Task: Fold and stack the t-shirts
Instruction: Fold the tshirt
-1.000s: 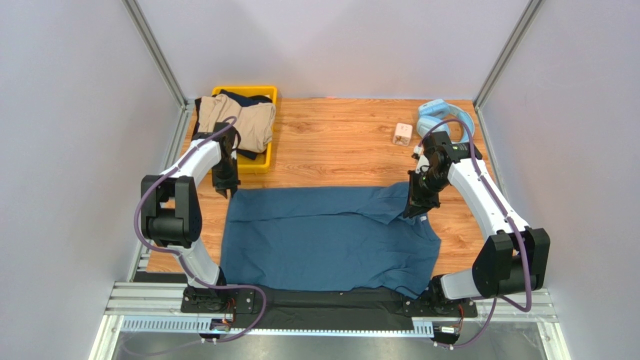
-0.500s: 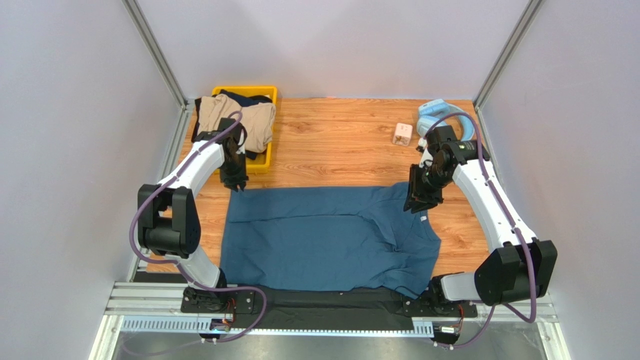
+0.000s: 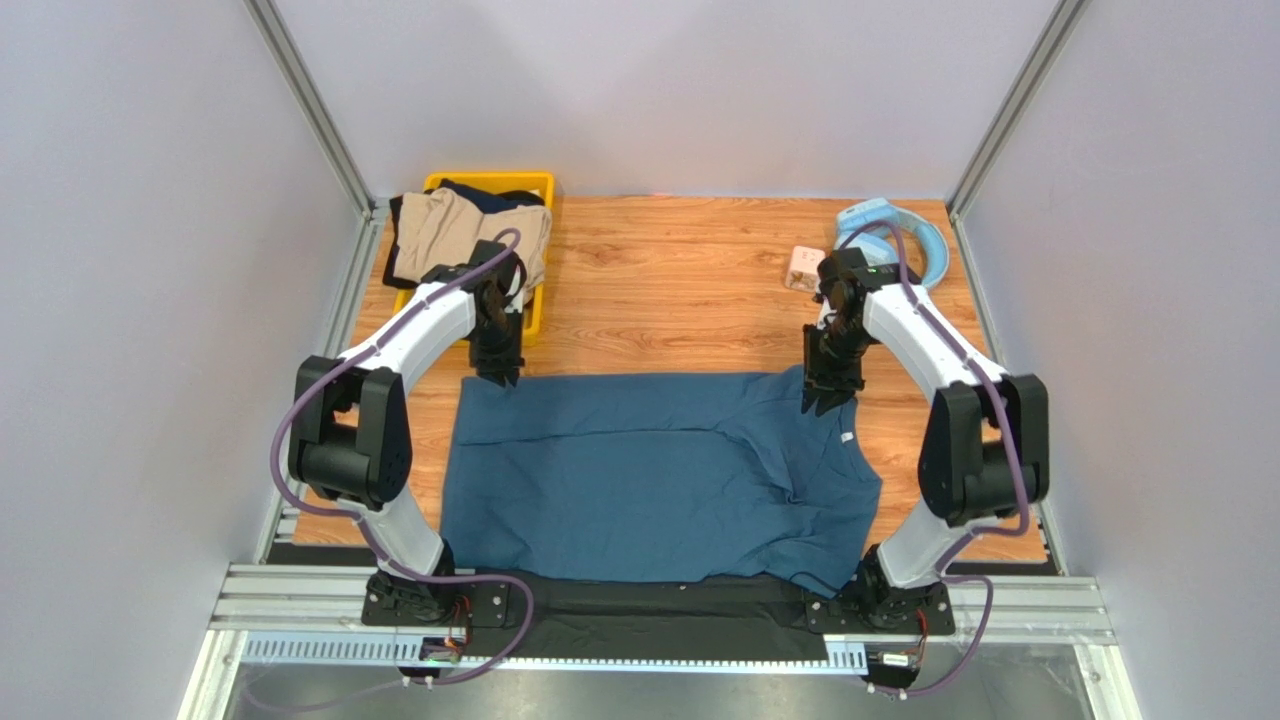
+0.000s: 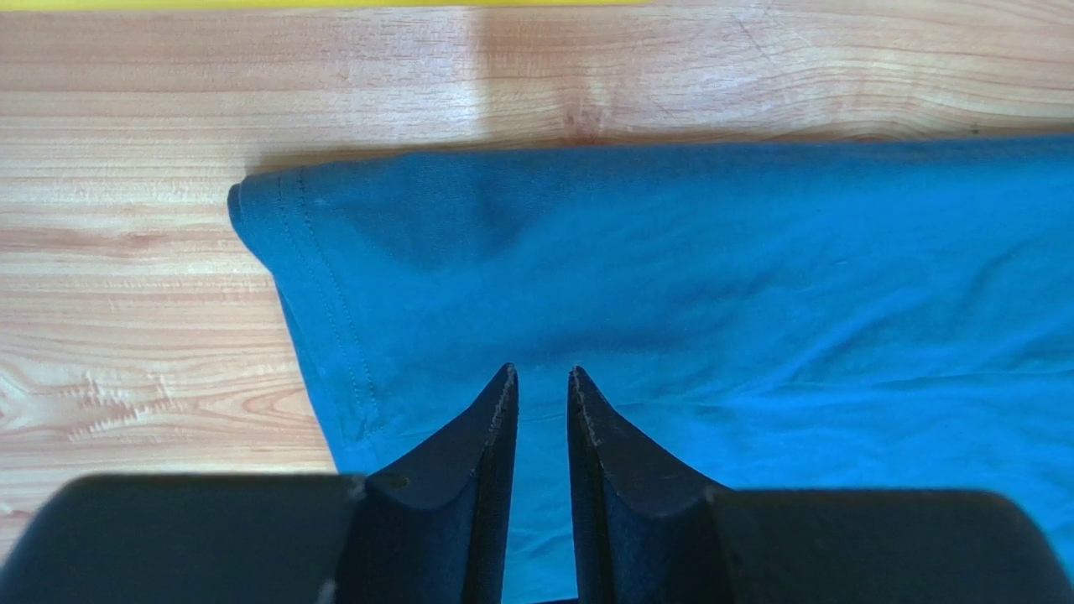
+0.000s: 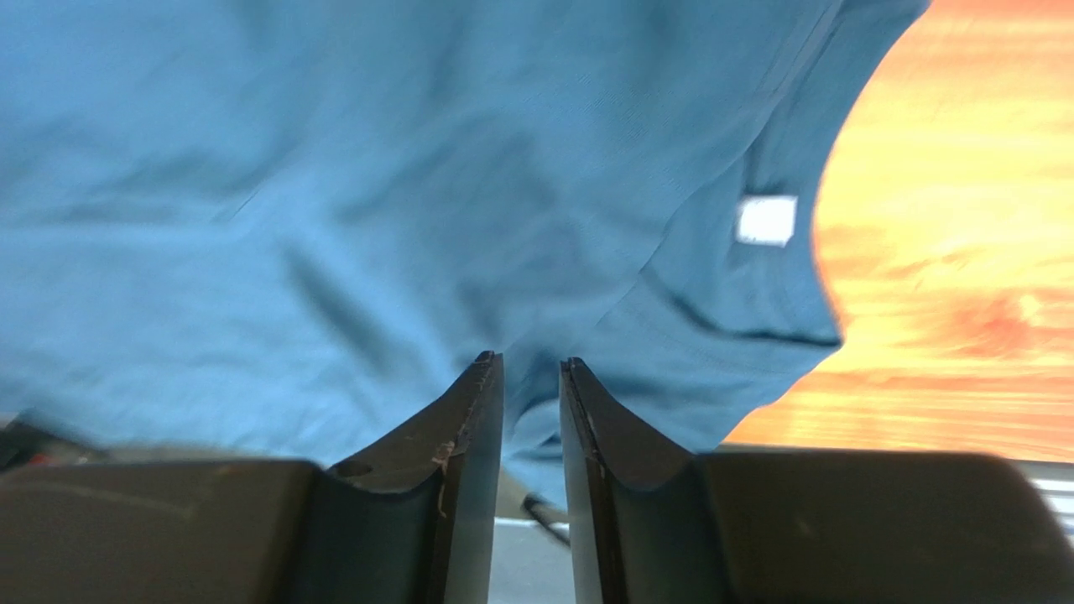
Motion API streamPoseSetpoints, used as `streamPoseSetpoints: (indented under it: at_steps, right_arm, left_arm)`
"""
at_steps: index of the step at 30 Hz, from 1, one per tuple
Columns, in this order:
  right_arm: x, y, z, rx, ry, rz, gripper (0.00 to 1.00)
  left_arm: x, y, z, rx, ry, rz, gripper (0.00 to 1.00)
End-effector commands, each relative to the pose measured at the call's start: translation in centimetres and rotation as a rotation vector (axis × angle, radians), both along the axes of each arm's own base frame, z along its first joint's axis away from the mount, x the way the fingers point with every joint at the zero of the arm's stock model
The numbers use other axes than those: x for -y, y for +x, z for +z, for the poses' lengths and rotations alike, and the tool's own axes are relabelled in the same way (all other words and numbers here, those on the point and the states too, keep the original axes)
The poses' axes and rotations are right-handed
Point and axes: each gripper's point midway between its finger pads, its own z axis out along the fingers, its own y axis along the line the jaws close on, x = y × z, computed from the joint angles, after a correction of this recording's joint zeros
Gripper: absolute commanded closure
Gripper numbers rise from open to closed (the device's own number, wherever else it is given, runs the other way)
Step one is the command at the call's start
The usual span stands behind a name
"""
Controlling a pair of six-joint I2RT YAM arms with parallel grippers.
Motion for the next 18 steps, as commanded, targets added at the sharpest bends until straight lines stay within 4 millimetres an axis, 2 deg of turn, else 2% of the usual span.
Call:
streamPoseSetpoints:
  at_steps: [1, 3, 4, 5, 7, 9, 13, 15, 18]
  right_arm:
    - [1.4, 3.4, -1.9, 0.046, -0.109, -0.014, 0.75]
    - [1.5, 4.1, -3.3, 0.019, -0.126, -0.035, 0.78]
    - [2.0, 4.6, -3.6, 0.021, -0.156, -0.045, 0.8]
    - [2.2, 4.6, -4.9, -0.023, -0.177, -0.05, 0.82]
    - [2.2, 5.2, -5.5, -0.042, -0.187, -0.052, 0.85]
    - [2.7, 5.0, -6.6, -0.097, -0.214, -0.06, 0.89]
    - [4.1, 5.4, -7.0, -0.134, -0.237, -0.088, 0.99]
    - [4.5, 5.2, -7.1, -0.163, -0.228, -0.098, 1.0]
    - [5.6, 4.8, -7.5, -0.203, -0.224, -0.125, 1.0]
  left_arm:
    - [0.3, 1.2, -0.3, 0.017, -0.007, -0.021, 0.73]
    - [0.7, 1.1, -0.7, -0.002, -0.025, -0.028, 0.77]
    - [0.9, 1.0, -1.2, -0.02, -0.03, -0.033, 0.83]
    - [1.0, 1.0, -1.3, -0.028, -0.032, -0.035, 0.89]
    - [1.0, 0.9, -2.0, -0.056, -0.029, -0.031, 1.0]
    - [0.9, 0.7, -2.5, -0.084, -0.019, -0.033, 1.0]
    - [0.3, 0.3, -3.1, -0.111, 0.016, -0.041, 1.0]
    - [-0.4, 0.3, -3.5, -0.116, 0.051, -0.042, 1.0]
    - [-0.3, 0.4, -3.6, -0.115, 0.048, -0.042, 1.0]
